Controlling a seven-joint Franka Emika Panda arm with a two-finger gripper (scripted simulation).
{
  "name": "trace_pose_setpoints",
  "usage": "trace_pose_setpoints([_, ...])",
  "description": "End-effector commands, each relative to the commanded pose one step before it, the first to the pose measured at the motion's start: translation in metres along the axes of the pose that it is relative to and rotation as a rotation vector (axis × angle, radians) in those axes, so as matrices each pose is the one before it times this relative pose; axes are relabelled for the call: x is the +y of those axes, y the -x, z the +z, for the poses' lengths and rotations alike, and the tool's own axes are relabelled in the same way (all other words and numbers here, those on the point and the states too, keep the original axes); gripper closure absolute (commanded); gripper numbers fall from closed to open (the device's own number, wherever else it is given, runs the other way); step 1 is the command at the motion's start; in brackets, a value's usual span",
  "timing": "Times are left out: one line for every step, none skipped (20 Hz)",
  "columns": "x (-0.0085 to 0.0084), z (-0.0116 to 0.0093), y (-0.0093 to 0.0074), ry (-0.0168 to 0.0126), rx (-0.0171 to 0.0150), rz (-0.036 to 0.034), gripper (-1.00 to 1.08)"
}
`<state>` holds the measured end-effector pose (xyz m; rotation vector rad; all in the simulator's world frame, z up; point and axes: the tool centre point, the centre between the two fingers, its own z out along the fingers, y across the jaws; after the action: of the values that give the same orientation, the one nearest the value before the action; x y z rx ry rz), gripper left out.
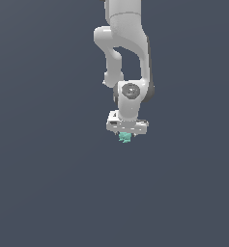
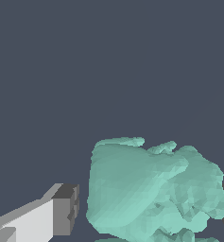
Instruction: Pick up the object and move it to a goal position.
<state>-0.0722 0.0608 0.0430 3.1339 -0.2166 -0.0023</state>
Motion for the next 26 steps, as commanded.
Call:
trace_pose_setpoints([0.00001,0.00232,-0.00069,-0.00033,0.00150,0.00058,-0.92])
trace_pose_setpoints([0.00000,0.00000,0.00000,0.00000,0.00000,0.00000,1.08])
trace_pose_setpoints([0.00000,0.00000,0.00000,0.00000,0.00000,0.00000,1.08])
trace_pose_setpoints([0.00000,0.00000,0.00000,0.00000,0.00000,0.00000,1.08])
trace_pose_setpoints([0.00000,0.00000,0.00000,0.00000,0.00000,0.00000,1.08])
trace_pose_setpoints([0.00000,0.00000,0.00000,0.00000,0.00000,0.00000,1.08])
trace_pose_setpoints([0.00000,0.00000,0.00000,0.00000,0.00000,0.00000,1.08])
trace_pose_setpoints([0.00000,0.00000,0.00000,0.00000,0.00000,0.00000,1.08])
trace_pose_setpoints([0.00000,0.00000,0.00000,0.00000,0.00000,0.00000,1.08])
trace_pose_setpoints([0.00000,0.00000,0.00000,0.00000,0.00000,0.00000,1.08])
trace_pose_setpoints([0.00000,0.00000,0.00000,0.00000,0.00000,0.00000,1.08])
trace_pose_setpoints([-0.00025,-0.00090,-0.00033,-0.00036,0.00128,-0.00039,1.08])
trace_pose_setpoints([0.00012,-0.00026,-0.00013,0.00000,0.00000,0.00000,1.08])
trace_pose_setpoints([0.00036,-0.00078,-0.00037,0.00000,0.00000,0.00000,1.08])
trace_pose_setpoints([0.00061,-0.00130,-0.00063,0.00000,0.00000,0.00000,1.08])
trace_pose_setpoints([0.00085,-0.00181,-0.00088,0.00000,0.00000,0.00000,1.08])
trace_pose_setpoints([0.00109,-0.00233,-0.00113,0.00000,0.00000,0.00000,1.08])
trace_pose_setpoints([0.00133,-0.00284,-0.00137,0.00000,0.00000,0.00000,1.08])
trace_pose_setpoints([0.00156,-0.00335,-0.00162,0.00000,0.00000,0.00000,1.08])
trace_pose_setpoints([0.00179,-0.00385,-0.00186,0.00000,0.00000,0.00000,1.08])
trace_pose_setpoints([0.00202,-0.00435,-0.00211,0.00000,0.00000,0.00000,1.08])
trace_pose_setpoints([0.00225,-0.00484,-0.00235,0.00000,0.00000,0.00000,1.08])
trace_pose_setpoints([0.00247,-0.00533,-0.00258,0.00000,0.00000,0.00000,1.08])
trace_pose_setpoints([0.00269,-0.00581,-0.00282,0.00000,0.00000,0.00000,1.08])
trace_pose_setpoints([0.00291,-0.00629,-0.00305,0.00000,0.00000,0.00000,1.08])
trace_pose_setpoints([0.00312,-0.00676,-0.00329,0.00000,0.00000,0.00000,1.08])
